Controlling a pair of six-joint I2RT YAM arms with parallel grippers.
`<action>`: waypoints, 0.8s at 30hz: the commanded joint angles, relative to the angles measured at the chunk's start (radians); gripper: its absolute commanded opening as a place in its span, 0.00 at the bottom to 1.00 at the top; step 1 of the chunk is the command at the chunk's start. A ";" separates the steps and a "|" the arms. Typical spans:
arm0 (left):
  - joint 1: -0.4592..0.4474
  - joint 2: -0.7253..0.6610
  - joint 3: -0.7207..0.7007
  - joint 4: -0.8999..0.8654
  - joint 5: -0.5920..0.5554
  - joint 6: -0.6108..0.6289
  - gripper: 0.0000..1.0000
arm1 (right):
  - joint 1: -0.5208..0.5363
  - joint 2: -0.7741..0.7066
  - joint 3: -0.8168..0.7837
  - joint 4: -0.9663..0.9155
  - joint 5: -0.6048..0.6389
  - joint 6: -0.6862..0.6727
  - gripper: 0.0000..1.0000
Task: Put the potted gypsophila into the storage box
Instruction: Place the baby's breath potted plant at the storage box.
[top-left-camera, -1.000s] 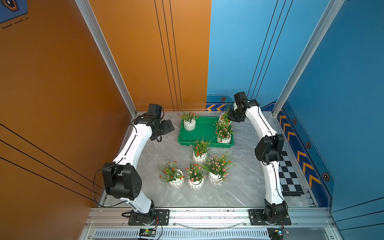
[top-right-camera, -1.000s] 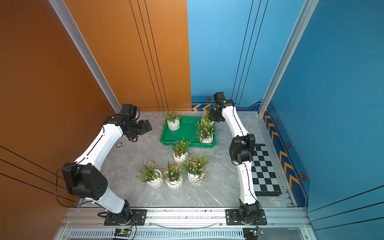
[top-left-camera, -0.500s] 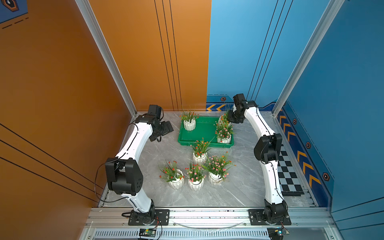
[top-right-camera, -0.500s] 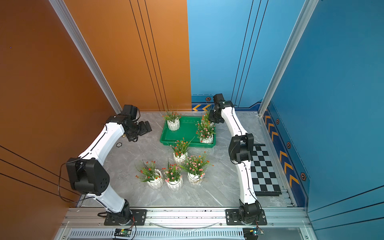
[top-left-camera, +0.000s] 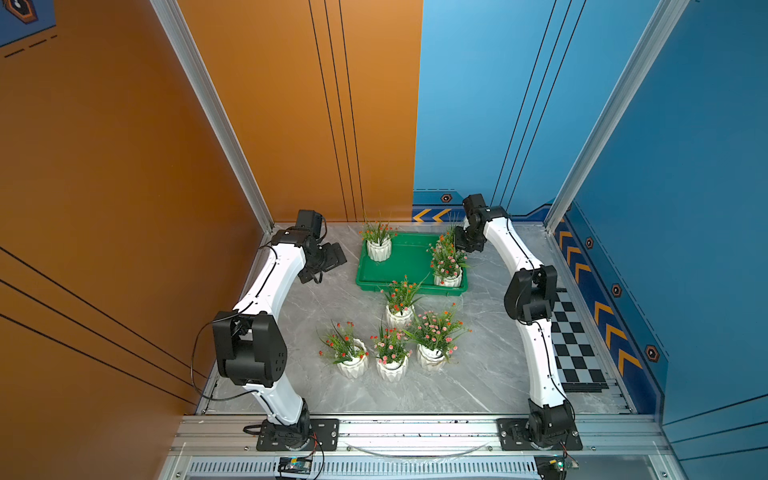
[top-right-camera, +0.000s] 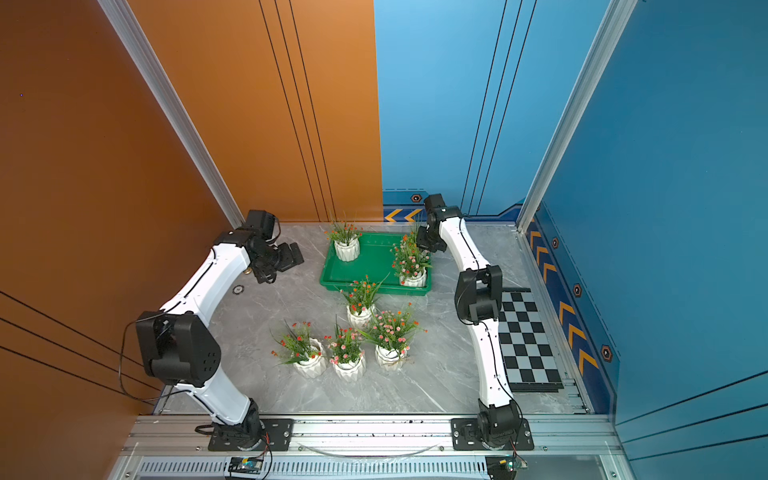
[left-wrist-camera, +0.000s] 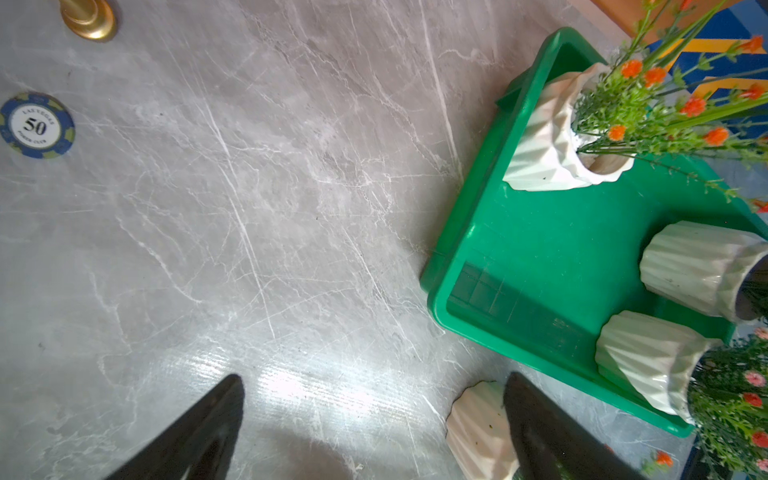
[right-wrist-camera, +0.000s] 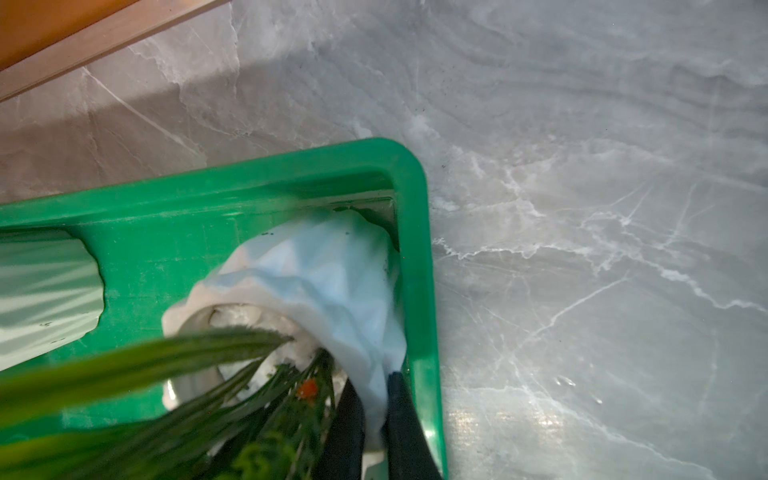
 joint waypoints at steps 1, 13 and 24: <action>0.007 0.010 0.023 -0.006 0.013 0.019 0.98 | 0.006 -0.008 0.034 0.040 0.005 0.014 0.07; 0.014 -0.029 0.005 -0.005 0.011 0.018 0.98 | 0.001 -0.042 0.036 0.048 0.017 0.009 0.32; 0.035 -0.131 -0.061 -0.007 0.003 0.012 0.98 | -0.017 -0.162 0.003 0.049 0.045 -0.013 0.37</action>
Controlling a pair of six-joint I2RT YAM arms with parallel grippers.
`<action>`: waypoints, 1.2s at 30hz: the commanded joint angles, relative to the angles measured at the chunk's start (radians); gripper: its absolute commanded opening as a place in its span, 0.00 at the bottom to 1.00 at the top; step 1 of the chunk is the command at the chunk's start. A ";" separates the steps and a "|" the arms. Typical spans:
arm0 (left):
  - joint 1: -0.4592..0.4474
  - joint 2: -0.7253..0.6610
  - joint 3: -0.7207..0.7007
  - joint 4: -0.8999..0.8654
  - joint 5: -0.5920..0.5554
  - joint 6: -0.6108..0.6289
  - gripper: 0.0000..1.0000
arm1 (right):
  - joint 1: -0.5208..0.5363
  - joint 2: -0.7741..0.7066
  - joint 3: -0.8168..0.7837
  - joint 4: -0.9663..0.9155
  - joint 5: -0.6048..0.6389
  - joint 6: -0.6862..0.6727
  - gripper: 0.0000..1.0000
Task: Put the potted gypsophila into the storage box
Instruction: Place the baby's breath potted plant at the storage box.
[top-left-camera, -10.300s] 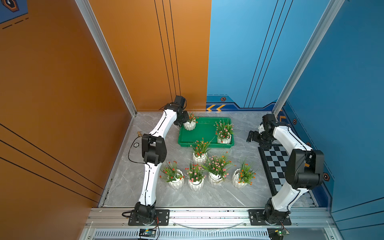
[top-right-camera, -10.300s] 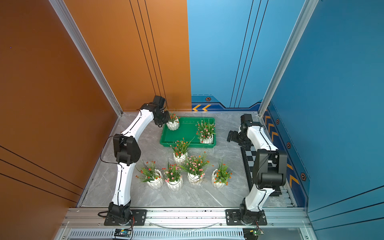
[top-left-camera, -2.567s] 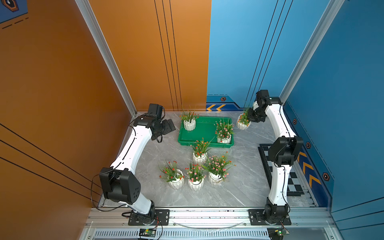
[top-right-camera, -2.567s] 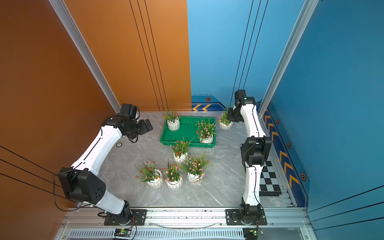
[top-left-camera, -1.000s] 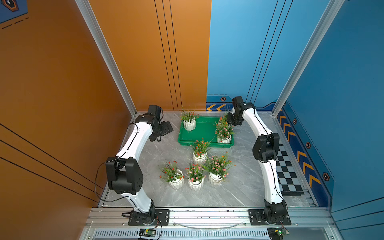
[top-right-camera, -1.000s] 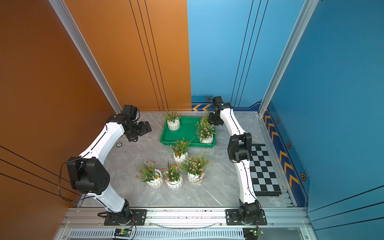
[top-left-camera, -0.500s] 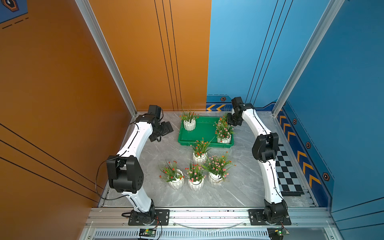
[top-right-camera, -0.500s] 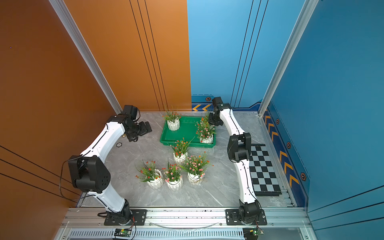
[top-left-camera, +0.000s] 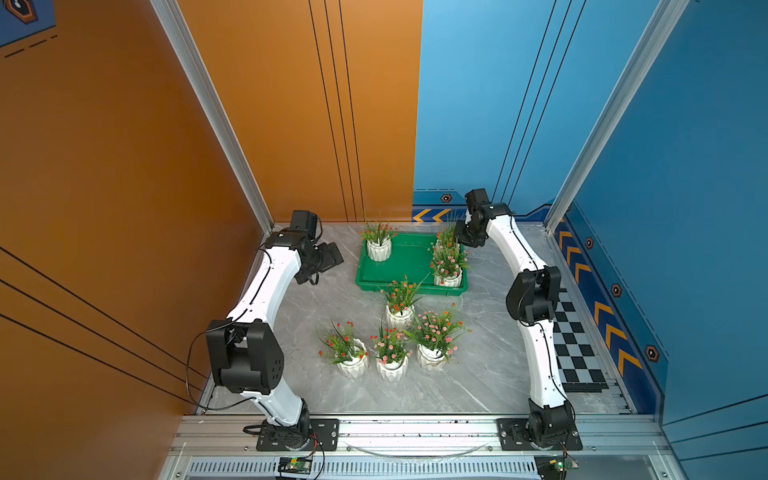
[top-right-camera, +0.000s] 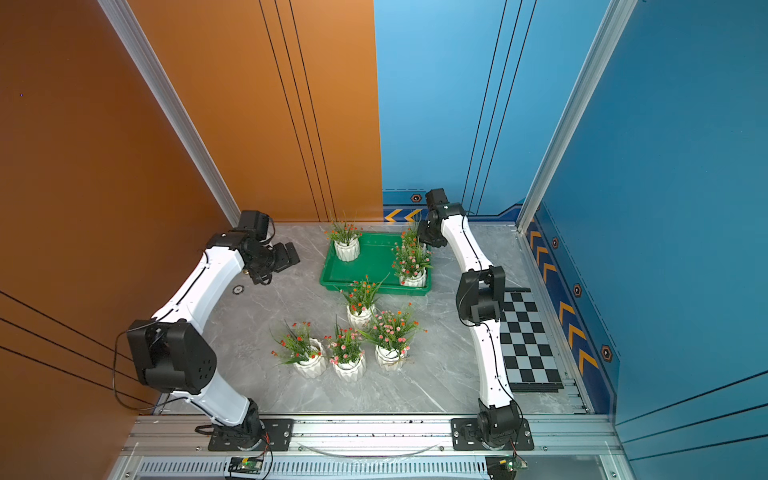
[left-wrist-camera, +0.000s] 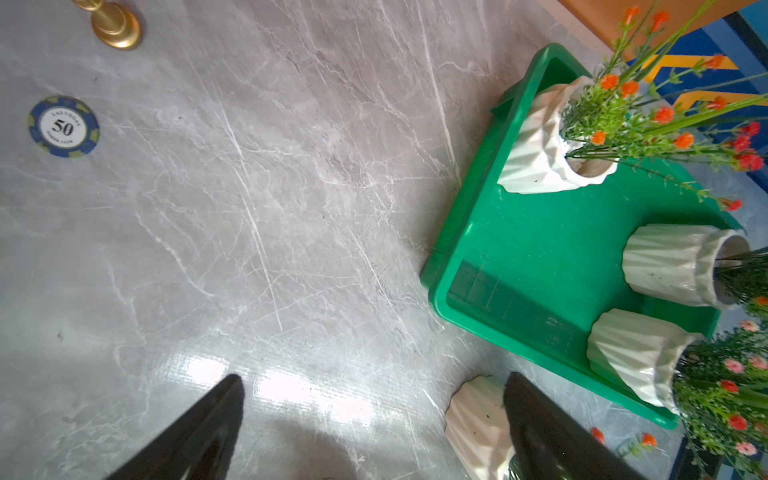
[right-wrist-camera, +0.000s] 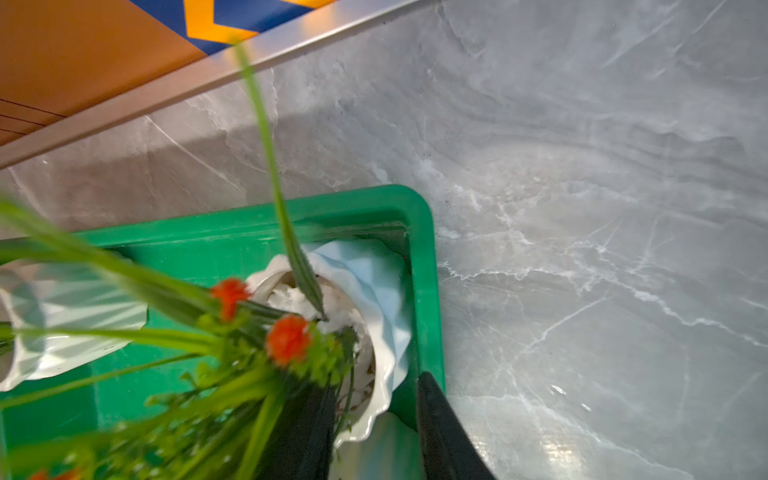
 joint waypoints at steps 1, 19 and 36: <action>0.015 -0.064 -0.034 -0.006 0.000 0.009 0.98 | -0.014 -0.122 -0.019 0.012 0.034 -0.020 0.37; 0.165 -0.406 -0.349 -0.028 0.084 -0.007 0.98 | -0.077 -0.493 -0.435 0.011 0.043 -0.097 1.00; 0.248 -0.707 -0.659 -0.319 0.021 -0.088 0.98 | -0.148 -0.806 -1.030 0.112 0.015 -0.154 1.00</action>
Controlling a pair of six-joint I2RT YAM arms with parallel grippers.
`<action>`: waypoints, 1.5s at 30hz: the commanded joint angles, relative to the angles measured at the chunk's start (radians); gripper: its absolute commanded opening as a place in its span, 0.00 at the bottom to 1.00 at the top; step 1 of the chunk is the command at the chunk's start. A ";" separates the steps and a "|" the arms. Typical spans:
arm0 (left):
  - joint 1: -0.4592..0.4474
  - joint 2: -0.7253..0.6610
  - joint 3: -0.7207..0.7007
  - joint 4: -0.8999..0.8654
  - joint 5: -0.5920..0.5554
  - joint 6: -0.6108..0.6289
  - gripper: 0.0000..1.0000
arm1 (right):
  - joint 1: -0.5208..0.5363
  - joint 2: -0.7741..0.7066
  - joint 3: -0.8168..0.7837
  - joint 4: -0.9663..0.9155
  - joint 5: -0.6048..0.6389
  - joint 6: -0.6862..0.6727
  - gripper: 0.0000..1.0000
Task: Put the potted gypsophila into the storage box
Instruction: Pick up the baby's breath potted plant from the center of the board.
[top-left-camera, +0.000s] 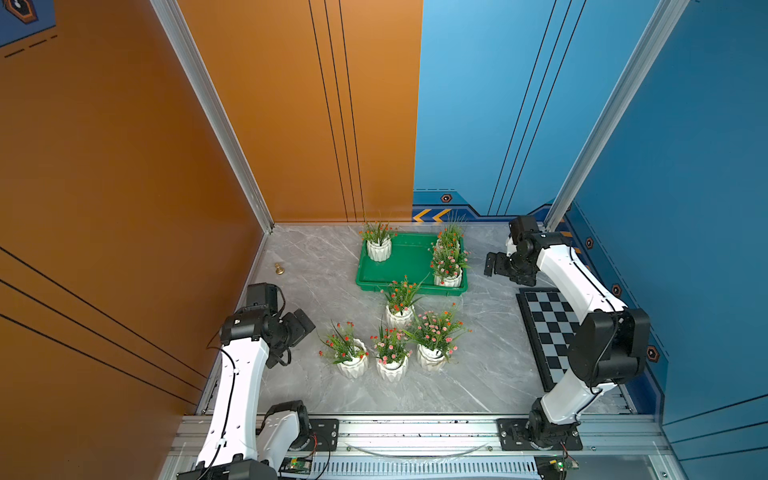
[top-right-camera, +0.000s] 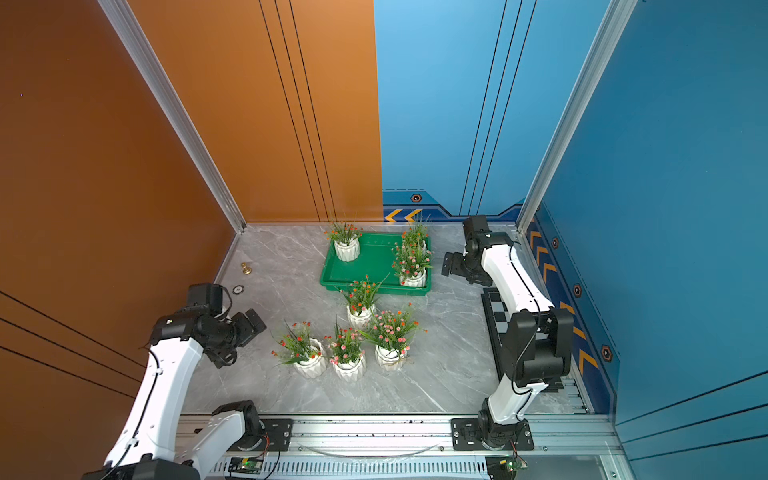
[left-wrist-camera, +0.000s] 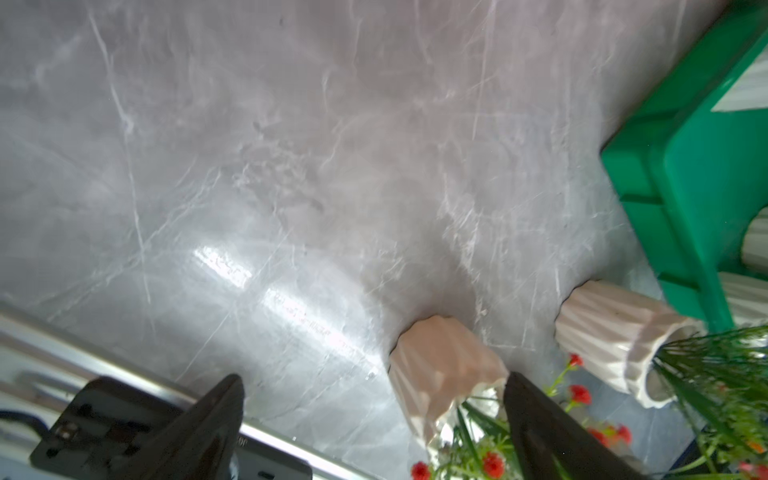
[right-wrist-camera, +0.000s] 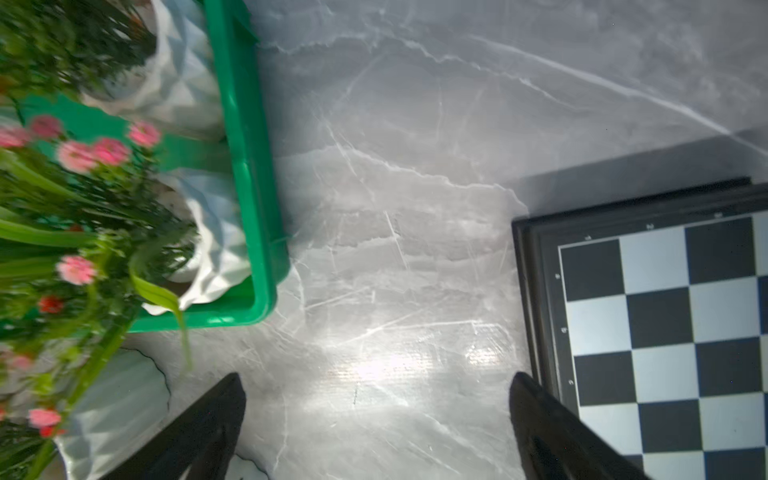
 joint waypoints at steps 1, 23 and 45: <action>0.006 -0.031 -0.035 -0.088 -0.032 -0.023 0.98 | -0.025 -0.064 -0.057 0.030 -0.020 -0.030 1.00; -0.195 -0.030 -0.107 -0.097 -0.024 -0.081 0.98 | -0.056 -0.132 -0.241 0.068 -0.048 -0.032 1.00; -0.441 0.132 -0.045 -0.025 -0.023 -0.160 0.87 | -0.049 -0.130 -0.297 0.105 -0.079 -0.037 1.00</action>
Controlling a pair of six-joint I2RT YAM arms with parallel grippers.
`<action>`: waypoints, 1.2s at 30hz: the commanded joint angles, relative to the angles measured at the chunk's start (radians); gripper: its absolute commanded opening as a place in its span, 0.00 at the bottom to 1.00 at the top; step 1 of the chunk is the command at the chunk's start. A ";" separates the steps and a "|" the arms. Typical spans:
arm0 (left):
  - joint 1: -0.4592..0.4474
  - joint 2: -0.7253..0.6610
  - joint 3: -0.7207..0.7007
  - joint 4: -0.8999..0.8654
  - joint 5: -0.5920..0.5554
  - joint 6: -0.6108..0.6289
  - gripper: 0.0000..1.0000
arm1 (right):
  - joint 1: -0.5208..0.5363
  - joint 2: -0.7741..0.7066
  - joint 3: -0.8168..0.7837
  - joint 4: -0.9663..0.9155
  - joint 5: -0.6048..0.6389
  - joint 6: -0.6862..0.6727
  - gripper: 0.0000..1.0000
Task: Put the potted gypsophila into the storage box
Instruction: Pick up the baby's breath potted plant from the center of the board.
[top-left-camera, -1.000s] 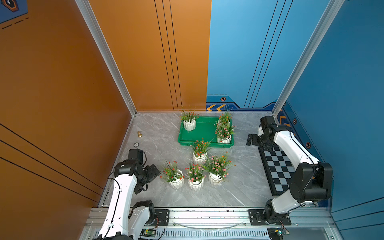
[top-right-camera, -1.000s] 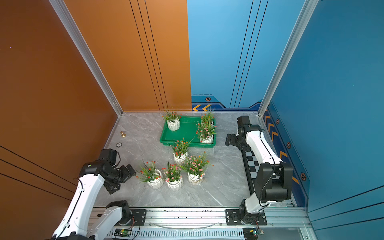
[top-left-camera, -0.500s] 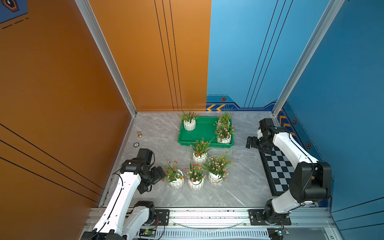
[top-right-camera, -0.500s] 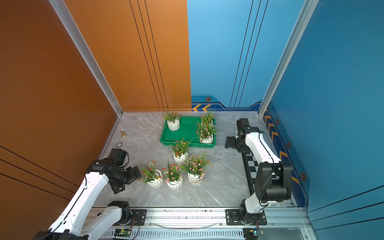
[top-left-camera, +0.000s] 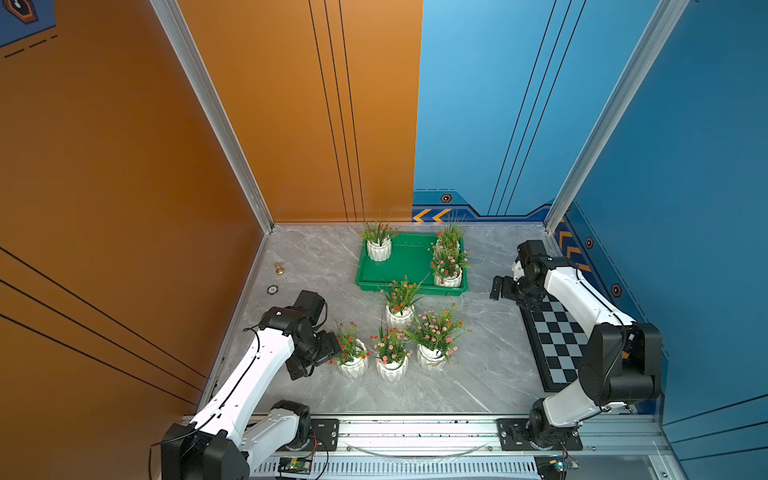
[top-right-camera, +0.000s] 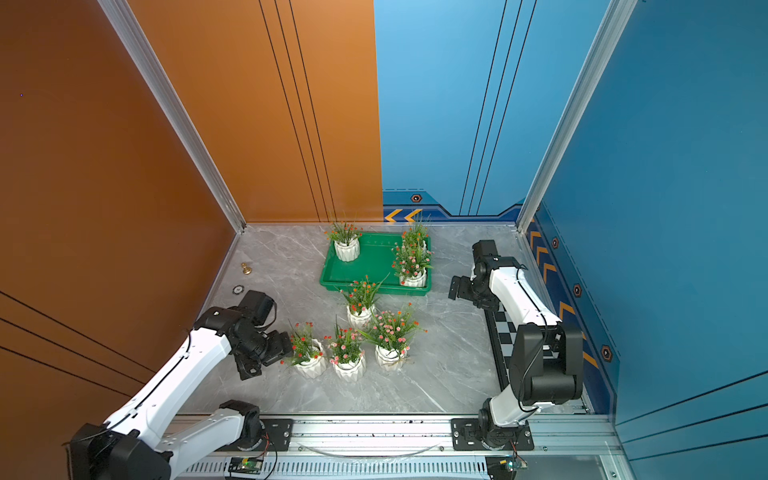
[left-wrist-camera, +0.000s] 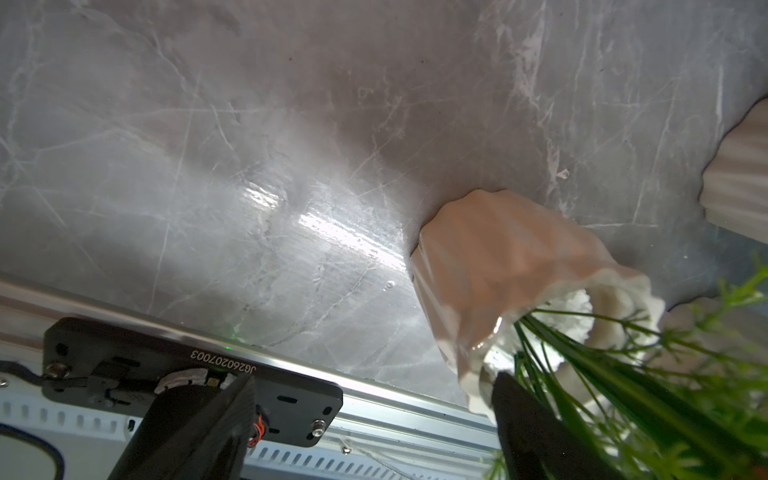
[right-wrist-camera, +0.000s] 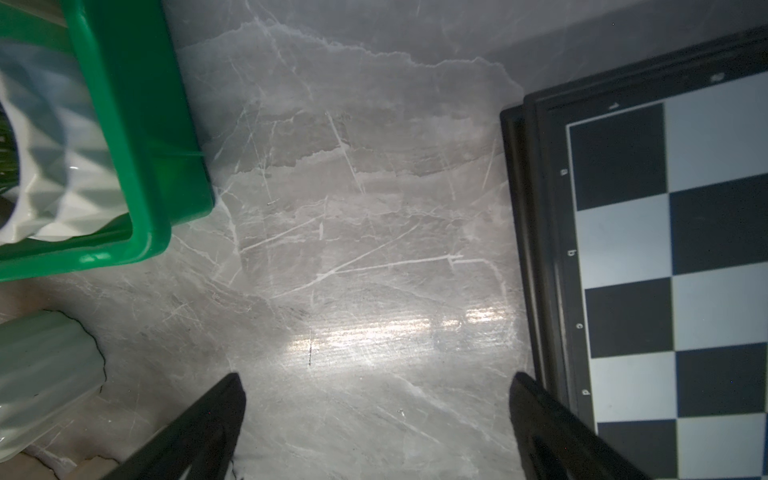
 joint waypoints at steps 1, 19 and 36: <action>-0.030 0.017 0.021 0.022 -0.007 -0.032 0.88 | 0.001 -0.022 -0.021 0.017 -0.024 -0.019 1.00; -0.099 0.065 -0.008 0.114 -0.017 -0.084 0.63 | 0.049 -0.008 -0.035 0.041 -0.082 -0.032 1.00; -0.123 0.087 -0.025 0.144 -0.018 -0.091 0.37 | 0.051 -0.029 -0.058 0.058 -0.117 -0.049 1.00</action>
